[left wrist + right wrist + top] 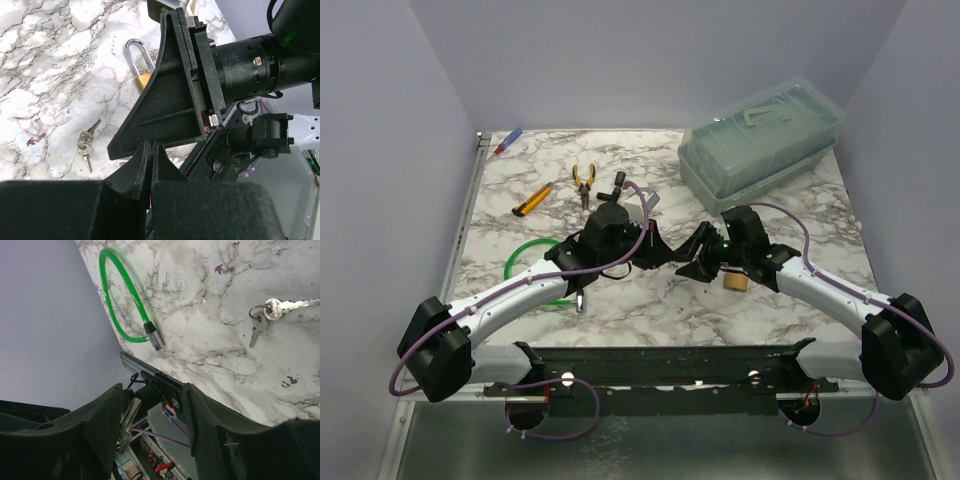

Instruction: Unlock with the key

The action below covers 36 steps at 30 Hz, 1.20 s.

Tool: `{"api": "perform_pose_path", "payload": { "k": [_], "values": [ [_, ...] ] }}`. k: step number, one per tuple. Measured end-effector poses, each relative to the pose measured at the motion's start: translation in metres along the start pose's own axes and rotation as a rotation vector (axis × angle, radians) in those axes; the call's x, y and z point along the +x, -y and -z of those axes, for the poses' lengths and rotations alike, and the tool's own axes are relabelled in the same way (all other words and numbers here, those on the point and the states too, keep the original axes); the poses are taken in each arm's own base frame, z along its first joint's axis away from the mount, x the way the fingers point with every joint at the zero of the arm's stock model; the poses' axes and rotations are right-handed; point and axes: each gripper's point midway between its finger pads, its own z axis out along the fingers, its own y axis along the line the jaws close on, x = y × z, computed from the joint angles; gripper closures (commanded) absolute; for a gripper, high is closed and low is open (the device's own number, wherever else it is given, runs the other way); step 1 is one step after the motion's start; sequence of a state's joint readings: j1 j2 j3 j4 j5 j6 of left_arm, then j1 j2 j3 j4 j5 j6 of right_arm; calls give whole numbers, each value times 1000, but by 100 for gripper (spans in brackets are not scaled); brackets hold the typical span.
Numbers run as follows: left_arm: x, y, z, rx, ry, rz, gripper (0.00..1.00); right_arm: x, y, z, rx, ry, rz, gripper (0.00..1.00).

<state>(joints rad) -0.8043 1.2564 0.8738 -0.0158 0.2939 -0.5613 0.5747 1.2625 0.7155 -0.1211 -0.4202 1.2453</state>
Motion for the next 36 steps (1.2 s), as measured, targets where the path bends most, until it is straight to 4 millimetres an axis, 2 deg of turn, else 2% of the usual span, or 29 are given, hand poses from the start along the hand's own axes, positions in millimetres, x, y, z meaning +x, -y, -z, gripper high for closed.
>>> {"api": "perform_pose_path", "payload": {
  "k": [6, 14, 22, 25, 28, 30, 31, 32, 33, 34, 35, 36],
  "values": [
    [1, -2, -2, 2, 14, 8, 100, 1, -2, 0, -5, -9, -25, 59],
    [6, -14, -8, -30, 35, 21, 100, 7, -11, 3, -39, -39, -42, 99],
    [3, -25, -12, -65, 84, 25, 100, 7, -12, 9, -39, -15, -24, 100],
    [14, -37, -12, -108, 71, 40, 100, 1, -10, 10, -27, 24, 4, 100],
    [35, -64, -15, -224, 22, 70, 100, -8, 0, 11, 25, 78, 40, 100],
    [48, -83, -18, -304, -11, 88, 89, -14, 11, 11, 79, 115, 58, 99],
    [58, -95, -20, -354, -39, 100, 78, -17, 17, 12, 106, 132, 68, 98],
    [68, -108, -19, -411, -63, 115, 60, -19, 23, 12, 134, 146, 77, 95],
    [68, -108, -19, -411, -63, 115, 42, -22, 30, 14, 169, 162, 88, 91],
    [83, -121, -20, -456, -101, 126, 29, -23, 34, 15, 190, 171, 94, 87],
    [90, -128, -19, -488, -117, 136, 10, -25, 39, 17, 214, 182, 103, 85],
    [100, -138, -17, -532, -140, 146, 2, -27, 43, 19, 237, 192, 114, 83]
  ]
}}
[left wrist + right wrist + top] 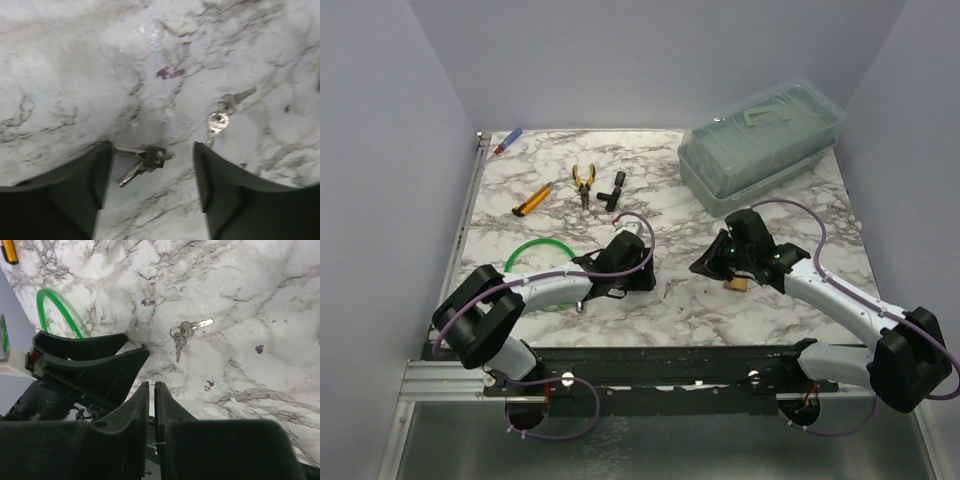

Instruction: Unlock with the key

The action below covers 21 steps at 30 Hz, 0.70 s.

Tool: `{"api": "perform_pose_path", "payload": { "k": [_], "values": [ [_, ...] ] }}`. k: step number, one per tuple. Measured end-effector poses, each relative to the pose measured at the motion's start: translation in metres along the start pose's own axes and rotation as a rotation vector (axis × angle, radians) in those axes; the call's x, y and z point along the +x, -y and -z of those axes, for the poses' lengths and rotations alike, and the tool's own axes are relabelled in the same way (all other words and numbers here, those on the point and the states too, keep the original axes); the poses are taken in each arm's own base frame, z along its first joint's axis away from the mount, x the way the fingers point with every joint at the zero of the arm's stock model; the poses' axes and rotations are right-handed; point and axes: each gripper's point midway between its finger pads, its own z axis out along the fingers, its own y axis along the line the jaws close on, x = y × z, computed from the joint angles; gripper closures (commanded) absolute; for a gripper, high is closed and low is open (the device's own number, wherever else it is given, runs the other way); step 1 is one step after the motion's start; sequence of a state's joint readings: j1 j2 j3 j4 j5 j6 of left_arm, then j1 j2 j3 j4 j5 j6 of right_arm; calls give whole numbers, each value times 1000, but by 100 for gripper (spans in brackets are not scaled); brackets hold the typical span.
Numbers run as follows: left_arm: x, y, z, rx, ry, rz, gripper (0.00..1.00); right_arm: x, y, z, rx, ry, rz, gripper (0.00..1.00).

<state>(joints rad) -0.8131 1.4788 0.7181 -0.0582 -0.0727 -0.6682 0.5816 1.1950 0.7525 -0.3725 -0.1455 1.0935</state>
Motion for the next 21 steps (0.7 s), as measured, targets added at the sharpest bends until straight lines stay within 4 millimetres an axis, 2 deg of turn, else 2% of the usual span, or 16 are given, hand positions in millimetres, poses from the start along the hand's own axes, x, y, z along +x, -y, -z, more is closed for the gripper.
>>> {"api": "perform_pose_path", "payload": {
  "k": [2, 4, 11, 16, 19, 21],
  "values": [
    [6, -9, -4, -42, -11, 19, 1, -2, 5, 3, 28, 15, 20, 79],
    [-2, -8, -1, -50, 21, 34, 1, -6, 7, 7, 45, 34, 40, 79],
    [5, -35, 10, -207, -13, 61, 1, -18, 1, 15, 49, 77, 156, 76],
    [6, -43, 30, -275, -36, 92, 1, -16, -6, 8, 22, 28, 309, 42],
    [-7, -46, 57, -305, -5, 84, 1, -6, -12, 1, 3, -22, 415, 33],
    [-20, -45, 74, -314, 30, 78, 1, 2, -23, -5, -13, -54, 500, 31]
  ]
}}
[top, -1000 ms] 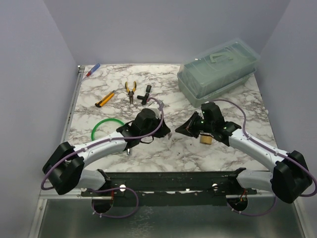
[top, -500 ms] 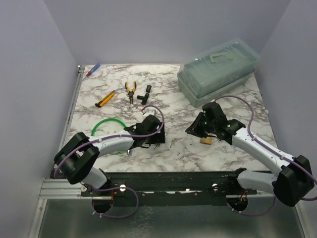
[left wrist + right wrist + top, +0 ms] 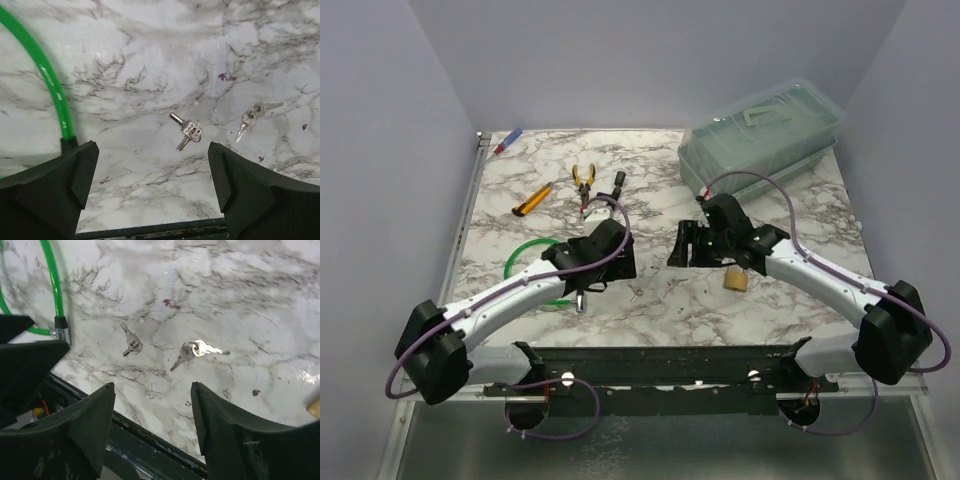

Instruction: Unlock with the key

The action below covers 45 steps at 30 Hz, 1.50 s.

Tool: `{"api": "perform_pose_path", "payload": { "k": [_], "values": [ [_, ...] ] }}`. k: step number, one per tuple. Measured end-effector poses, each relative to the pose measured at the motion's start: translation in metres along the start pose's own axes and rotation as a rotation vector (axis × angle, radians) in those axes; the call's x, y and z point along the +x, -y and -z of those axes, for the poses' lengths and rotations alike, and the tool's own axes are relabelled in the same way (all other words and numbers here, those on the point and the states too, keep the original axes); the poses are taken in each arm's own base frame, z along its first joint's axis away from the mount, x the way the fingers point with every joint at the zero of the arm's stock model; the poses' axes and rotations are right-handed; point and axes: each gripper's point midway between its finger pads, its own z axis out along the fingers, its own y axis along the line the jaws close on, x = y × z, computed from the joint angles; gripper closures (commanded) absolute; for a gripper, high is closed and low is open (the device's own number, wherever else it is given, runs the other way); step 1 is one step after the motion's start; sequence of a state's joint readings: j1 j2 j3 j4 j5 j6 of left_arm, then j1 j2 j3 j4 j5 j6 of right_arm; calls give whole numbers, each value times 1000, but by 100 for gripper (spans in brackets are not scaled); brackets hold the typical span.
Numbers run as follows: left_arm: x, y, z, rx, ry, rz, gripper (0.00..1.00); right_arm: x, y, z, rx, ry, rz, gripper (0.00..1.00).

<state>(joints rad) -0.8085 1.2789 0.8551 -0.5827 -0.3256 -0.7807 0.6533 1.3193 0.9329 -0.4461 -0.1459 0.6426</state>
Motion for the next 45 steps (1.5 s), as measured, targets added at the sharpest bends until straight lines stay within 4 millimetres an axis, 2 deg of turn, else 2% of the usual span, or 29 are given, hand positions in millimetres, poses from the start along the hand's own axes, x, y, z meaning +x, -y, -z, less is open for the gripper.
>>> {"api": "perform_pose_path", "payload": {
  "k": [4, 5, 7, 9, 12, 14, 18, 21, 25, 29, 34, 45],
  "values": [
    [-47, -9, 41, -9, 126, -2, 1, 2, -32, -17, -49, -43, 182, 28],
    [-62, -16, 53, -19, 174, 1, 1, 4, -42, -23, -67, -56, 245, 28],
    [-80, -32, 68, -42, 240, 10, 1, 11, -55, -35, -92, -87, 339, 28],
    [-87, -50, 76, -76, 280, 18, 1, 20, -63, -49, -104, -125, 425, 28],
    [-86, -78, 76, -145, 296, 30, 1, 34, -65, -75, -97, -188, 530, 29],
    [-86, -88, 75, -178, 299, 33, 1, 44, -60, -92, -83, -234, 582, 29],
    [-90, -101, 77, -213, 317, 52, 2, 56, -48, -112, -47, -296, 646, 34],
    [-93, -107, 80, -220, 336, 64, 2, 57, -45, -118, -26, -310, 675, 36],
    [-96, -108, 81, -220, 343, 60, 2, 56, -53, -125, -17, -306, 716, 39],
    [-96, -109, 81, -225, 345, 58, 2, 63, -60, -128, -11, -316, 753, 42],
    [-97, -110, 80, -227, 347, 59, 2, 73, -51, -133, 29, -348, 776, 48],
    [-98, -110, 80, -227, 349, 60, 3, 70, -47, -135, 73, -342, 789, 54]
  ]
}}
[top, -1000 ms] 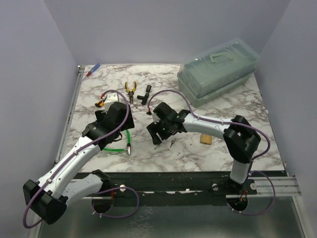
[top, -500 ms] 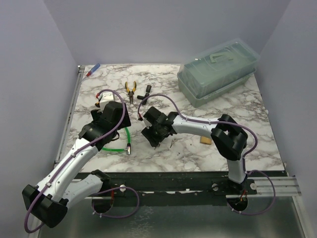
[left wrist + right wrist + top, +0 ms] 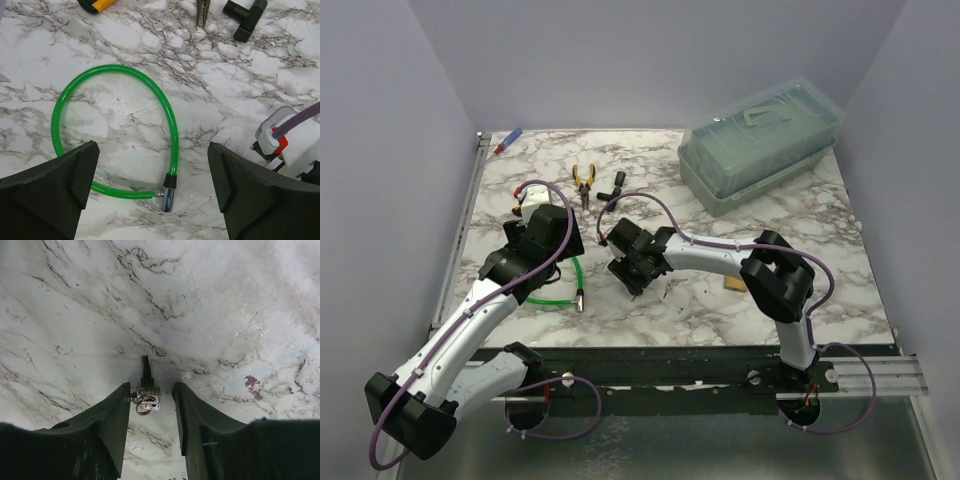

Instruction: Unlock with the key

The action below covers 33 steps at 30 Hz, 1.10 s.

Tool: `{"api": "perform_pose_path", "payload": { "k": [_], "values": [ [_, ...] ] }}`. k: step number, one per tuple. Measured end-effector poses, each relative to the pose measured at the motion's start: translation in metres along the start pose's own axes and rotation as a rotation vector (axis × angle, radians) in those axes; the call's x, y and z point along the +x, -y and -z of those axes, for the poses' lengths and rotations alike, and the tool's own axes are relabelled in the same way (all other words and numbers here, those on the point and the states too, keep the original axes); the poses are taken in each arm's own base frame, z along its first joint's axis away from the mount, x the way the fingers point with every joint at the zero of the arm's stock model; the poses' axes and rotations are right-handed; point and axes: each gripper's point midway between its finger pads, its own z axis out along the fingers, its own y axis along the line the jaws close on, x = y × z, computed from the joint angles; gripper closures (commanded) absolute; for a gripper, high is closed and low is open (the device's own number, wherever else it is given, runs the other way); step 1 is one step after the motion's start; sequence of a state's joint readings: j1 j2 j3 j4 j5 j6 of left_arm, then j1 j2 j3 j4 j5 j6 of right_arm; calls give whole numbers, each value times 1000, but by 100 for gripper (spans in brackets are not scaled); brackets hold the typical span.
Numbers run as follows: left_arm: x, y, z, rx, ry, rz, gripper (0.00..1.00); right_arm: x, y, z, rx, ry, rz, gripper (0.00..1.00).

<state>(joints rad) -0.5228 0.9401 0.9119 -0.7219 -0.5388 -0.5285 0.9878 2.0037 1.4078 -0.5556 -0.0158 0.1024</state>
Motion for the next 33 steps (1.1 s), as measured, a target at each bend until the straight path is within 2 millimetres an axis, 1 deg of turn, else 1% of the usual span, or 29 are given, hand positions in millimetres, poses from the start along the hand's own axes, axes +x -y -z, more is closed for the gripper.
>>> {"api": "perform_pose_path", "payload": {
  "k": [3, 7, 12, 16, 17, 24, 28, 33],
  "values": [
    [0, 0, 0, 0, 1, 0, 3, 0, 0, 0, 18, -6, 9, 55],
    [-1, -1, 1, 0, 4, 5, 3, 2, -4, -2, 42, -10, 32, 59],
    [0, -2, 0, -2, 4, 5, 3, 2, -6, -2, 53, -9, 39, 69],
    [-1, -2, 1, -2, 5, 4, 3, 2, -5, -2, 59, -8, 38, 73],
    [-1, -2, 1, -2, 6, 4, 3, 2, -6, -2, 59, -8, 38, 76],
    [-2, -2, 2, 5, 10, 8, 4, 2, -5, -2, 66, -3, 36, 83],
    [-2, 2, 4, 34, 10, 7, 4, 2, -5, 0, 66, 23, 26, 86],
    [-3, 8, 6, 71, 13, 12, 5, 8, -3, 4, 73, 51, -5, 88]
  ]
}}
